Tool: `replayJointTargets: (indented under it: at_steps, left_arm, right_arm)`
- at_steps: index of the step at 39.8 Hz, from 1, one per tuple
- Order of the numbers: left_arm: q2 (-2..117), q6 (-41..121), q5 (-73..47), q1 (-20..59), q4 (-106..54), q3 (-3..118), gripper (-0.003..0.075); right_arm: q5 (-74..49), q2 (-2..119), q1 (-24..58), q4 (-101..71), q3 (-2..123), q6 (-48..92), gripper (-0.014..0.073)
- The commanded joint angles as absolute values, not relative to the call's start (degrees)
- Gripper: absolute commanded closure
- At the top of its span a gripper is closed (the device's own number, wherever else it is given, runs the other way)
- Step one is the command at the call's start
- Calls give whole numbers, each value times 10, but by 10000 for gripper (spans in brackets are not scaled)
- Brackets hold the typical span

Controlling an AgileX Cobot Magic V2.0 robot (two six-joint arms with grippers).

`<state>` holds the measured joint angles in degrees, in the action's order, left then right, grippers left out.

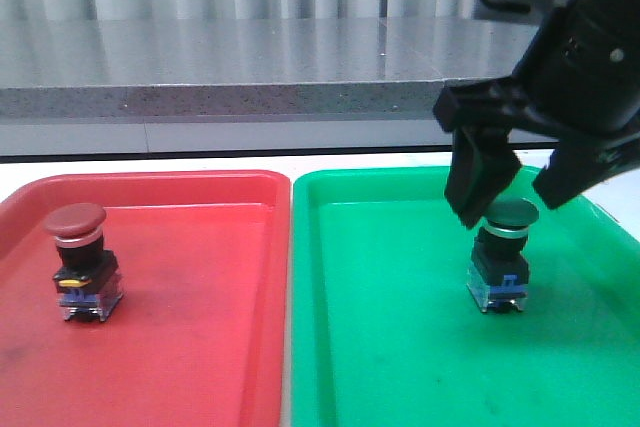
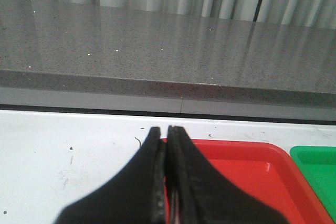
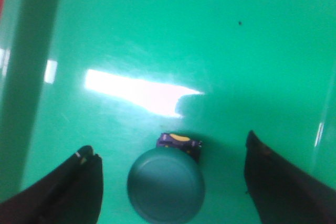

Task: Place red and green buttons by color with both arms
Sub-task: 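Open the right gripper and raise it away from the button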

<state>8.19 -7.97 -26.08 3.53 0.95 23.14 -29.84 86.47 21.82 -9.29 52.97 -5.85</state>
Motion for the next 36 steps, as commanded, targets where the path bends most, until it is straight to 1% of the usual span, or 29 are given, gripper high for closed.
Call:
replayJointTargets:
  at_steps: [1,3,4,6,7,10,12,13,15,18,20,23,27,30,36]
  left_arm:
    - [88,-84,-213,34,6,246,740]
    - [88,-84,-213,34,6,246,740]
    - [88,-84,-213,34,6,246,740]
    - [88,-84,-213,34,6,246,740]
    - [88,-84,-213,34,6,246,740]
    - [88,-84,-213,34,6,246,740]
    - [88,-84,-213,34,6,246,740]
    - [88,-84,-213,34,6,246,740]
    - [88,-84,-213,34,6,246,740]
    - [88,-84,-213,34,6,246,740]
    - [88,-84,-213,34,6,246,740]
    - [88,-84,-213,34,6,246,740]
    - [88,-84,-213,34,6,246,740]
    - [88,-84,-213,34,6,246,740]
    - [88,-84,-213,34,6,246,740]
  right_arm:
    - [-283,793,219,-97,542,-58,18]
    - [-285,768,219,-97,542,-58,33]
    - [-286,754,219,-97,542,-58,58]
    - [-289,728,219,-93,542,-58,146]
    - [-290,723,219,-90,542,-58,175]
    - [-290,692,219,-80,542,-58,375]
    - [-290,679,219,-72,542,-58,473]
    - [-292,671,219,-65,542,-58,545]
    - [-292,656,218,-56,542,-58,632]
    - [-290,637,207,-54,542,-59,726]
    - [-290,622,194,-52,540,-59,714]
    - [-290,593,168,-44,528,-59,718]
    - [-279,539,128,-36,488,-58,718]
    - [-252,488,110,-30,440,-58,718]
    - [-186,367,107,0,329,-58,718]
